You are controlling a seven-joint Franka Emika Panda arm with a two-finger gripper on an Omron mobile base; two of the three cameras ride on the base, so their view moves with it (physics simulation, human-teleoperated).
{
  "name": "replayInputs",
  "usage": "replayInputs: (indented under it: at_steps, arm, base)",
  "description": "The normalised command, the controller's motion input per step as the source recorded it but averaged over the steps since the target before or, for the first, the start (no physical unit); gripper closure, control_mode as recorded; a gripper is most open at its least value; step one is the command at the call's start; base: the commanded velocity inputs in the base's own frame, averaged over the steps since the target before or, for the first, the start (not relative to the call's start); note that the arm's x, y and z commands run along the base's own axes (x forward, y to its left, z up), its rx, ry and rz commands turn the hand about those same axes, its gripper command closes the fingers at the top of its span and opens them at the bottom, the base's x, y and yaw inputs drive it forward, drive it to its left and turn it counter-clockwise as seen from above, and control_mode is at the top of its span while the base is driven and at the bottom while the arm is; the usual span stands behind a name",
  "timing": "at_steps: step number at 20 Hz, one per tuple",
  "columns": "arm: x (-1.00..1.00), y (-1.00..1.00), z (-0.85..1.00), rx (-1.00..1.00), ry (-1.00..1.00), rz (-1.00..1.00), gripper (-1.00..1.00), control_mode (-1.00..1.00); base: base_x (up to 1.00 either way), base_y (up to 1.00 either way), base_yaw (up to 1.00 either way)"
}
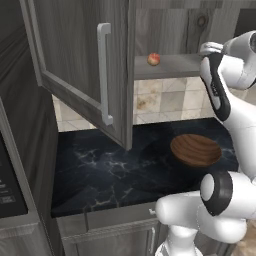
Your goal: Open the cabinet. Pick the peach and banana from the cabinet and place them into the bowl. Then close the cabinet.
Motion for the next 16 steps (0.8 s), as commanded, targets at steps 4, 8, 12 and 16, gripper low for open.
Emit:
replayInputs:
  at_steps: [4,8,12,16]
  arm:
    - [0.41,-0.53,-0.01,0.01,0.00,0.00,-1.00,-1.00]
    - [0.47,-0.35,0.00,0.02,0.01,0.00,-1.00,-1.00]
    - [0.30,0.00,-0.05,0.00,0.09,0.00,-1.00,-1.00]
    - [0.02,0.00,-0.01,0.00,0.04,0.00,-1.00,-1.00]
  base:
    - [0.00,0.00,0.00]
    - [0.00,0.00,0.00]
    - [0.00,0.00,0.00]
    - [0.00,0.00,0.00]
